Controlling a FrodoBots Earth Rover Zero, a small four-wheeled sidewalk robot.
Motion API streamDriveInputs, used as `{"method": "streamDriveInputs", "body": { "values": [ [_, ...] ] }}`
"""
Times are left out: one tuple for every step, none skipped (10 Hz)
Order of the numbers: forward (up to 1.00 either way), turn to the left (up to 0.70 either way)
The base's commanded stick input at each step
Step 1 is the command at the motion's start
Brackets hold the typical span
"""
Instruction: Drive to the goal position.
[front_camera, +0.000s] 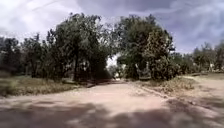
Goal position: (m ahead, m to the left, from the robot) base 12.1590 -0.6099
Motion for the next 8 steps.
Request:
{"method": "streamDriveInputs", "body": {
  "values": [
    [0.70, -0.01],
    [0.70, -0.01],
    [0.70, -0.01],
    [0.70, -0.01],
    [0.70, -0.01],
    [0.70, -0.01],
    [0.70, -0.01],
    [0.70, -0.01]
  ]
}}
